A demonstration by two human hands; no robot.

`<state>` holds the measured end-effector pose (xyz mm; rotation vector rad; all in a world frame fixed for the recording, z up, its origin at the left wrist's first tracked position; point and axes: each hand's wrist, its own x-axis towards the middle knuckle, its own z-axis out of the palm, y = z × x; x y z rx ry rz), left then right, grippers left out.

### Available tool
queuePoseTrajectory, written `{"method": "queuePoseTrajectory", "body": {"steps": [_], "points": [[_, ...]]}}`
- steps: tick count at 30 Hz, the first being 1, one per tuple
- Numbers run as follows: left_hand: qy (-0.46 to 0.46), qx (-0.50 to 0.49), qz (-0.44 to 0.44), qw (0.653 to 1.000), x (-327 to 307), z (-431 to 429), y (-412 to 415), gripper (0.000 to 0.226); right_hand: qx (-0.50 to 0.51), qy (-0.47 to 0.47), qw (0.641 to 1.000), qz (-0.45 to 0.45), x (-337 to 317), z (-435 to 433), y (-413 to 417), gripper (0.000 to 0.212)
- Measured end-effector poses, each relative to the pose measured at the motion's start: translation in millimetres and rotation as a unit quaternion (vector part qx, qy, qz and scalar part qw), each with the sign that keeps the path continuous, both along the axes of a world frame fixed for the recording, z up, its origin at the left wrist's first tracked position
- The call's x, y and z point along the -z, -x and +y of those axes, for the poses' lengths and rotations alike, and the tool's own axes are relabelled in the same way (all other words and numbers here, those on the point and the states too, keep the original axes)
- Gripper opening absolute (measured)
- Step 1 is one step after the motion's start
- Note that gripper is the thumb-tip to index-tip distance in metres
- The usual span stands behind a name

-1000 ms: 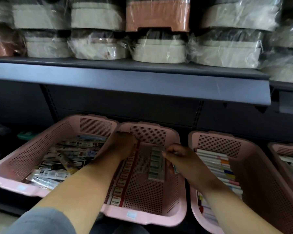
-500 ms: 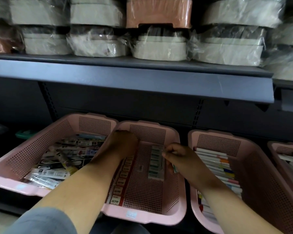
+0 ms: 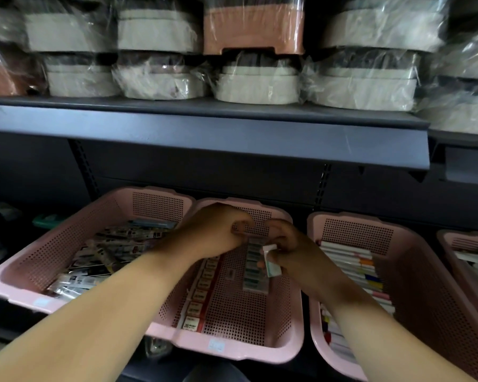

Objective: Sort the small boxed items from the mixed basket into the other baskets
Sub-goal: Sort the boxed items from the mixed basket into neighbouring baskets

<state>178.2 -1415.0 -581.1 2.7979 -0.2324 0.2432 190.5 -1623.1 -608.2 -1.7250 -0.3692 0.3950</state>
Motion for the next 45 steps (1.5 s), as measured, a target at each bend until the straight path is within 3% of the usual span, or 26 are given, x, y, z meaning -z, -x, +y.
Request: {"method": "queuePoseTrajectory", "body": {"steps": [4, 9, 14, 18, 23, 28, 45], "points": [[-0.013, 0.075, -0.032, 0.997, -17, -33, 32, 0.01, 0.022, 0.009, 1.0, -0.016, 3, 6, -8, 0.069], [0.094, -0.037, 0.025, 0.995, 8, -43, 34, 0.029, 0.129, 0.029, 0.991, -0.03, 0, 9, -6, 0.035], [0.036, -0.049, 0.012, 0.998, 23, -48, 31, 0.029, 0.12, 0.047, 0.991, -0.019, 7, 12, 2, 0.014], [-0.006, -0.017, 0.007, 1.0, 27, -49, 33, 0.028, 0.108, 0.064, 0.992, -0.017, 8, 9, 6, 0.023], [-0.103, 0.06, 0.104, 0.987, 30, -49, 36, 0.014, 0.112, 0.133, 0.976, -0.132, 5, -3, 2, 0.006], [-0.186, 0.084, 0.164, 0.965, 41, -60, 31, 0.025, 0.109, 0.126, 0.98, -0.113, 1, -23, -1, 0.007], [-0.205, 0.071, 0.134, 0.967, 58, -56, 27, 0.026, 0.101, 0.091, 0.988, -0.075, 5, -44, -1, 0.013]]}}
